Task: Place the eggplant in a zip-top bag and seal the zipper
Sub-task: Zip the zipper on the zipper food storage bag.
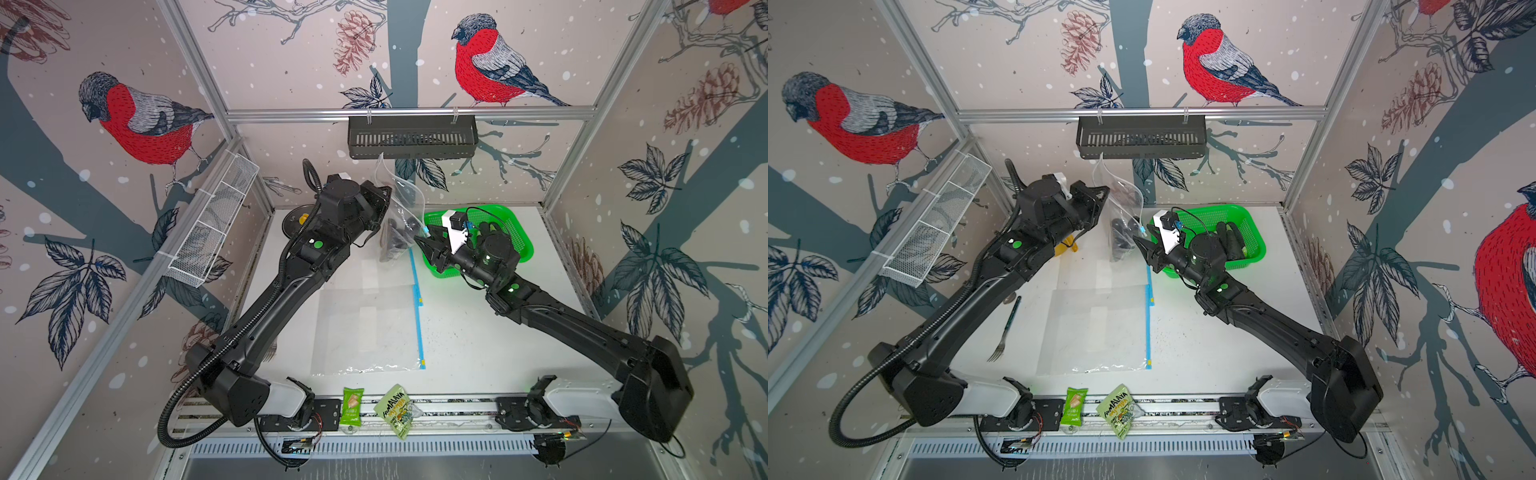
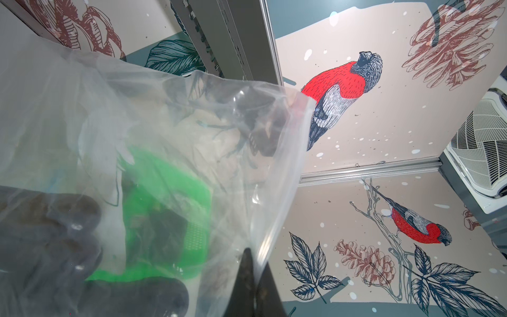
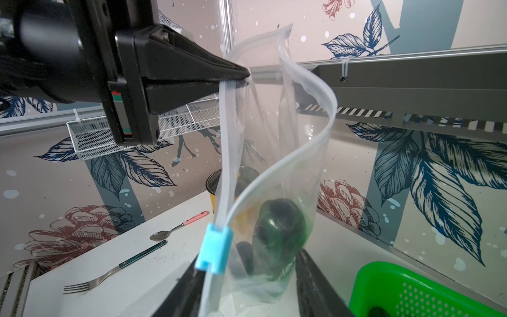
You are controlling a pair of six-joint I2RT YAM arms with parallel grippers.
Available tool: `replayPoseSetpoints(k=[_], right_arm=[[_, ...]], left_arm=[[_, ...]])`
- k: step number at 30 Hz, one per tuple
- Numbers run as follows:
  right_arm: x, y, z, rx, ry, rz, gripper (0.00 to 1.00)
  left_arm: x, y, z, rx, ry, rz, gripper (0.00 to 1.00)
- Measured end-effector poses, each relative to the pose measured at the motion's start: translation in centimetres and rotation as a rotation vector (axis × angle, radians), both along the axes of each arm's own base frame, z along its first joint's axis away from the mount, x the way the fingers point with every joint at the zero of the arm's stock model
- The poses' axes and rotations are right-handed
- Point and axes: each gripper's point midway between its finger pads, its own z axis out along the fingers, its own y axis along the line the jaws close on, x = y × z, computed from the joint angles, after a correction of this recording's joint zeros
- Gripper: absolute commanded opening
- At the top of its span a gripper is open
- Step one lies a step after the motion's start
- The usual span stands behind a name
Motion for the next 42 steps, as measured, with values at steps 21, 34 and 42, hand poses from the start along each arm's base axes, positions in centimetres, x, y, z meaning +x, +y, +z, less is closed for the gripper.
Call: replayPoseSetpoints(k=[21, 34, 42], right_arm=[[0.1, -2.1, 1.0, 0.046, -0.006, -0.064, 0.07], [0.7, -3.7, 2.2, 0.025, 0.003, -0.055, 0.06], [0.9, -2.8, 0.9, -0.009, 0.039, -0.004, 0.2]], left_arm=[[0.6, -0.7, -0.6, -0.019, -0.004, -0.018, 0.0], [0.7, -1.2, -0.5, -0.029, -0.01, -0.038, 0.07], [0.9, -1.4, -0.9, -0.023, -0.004, -0.042, 0.0]])
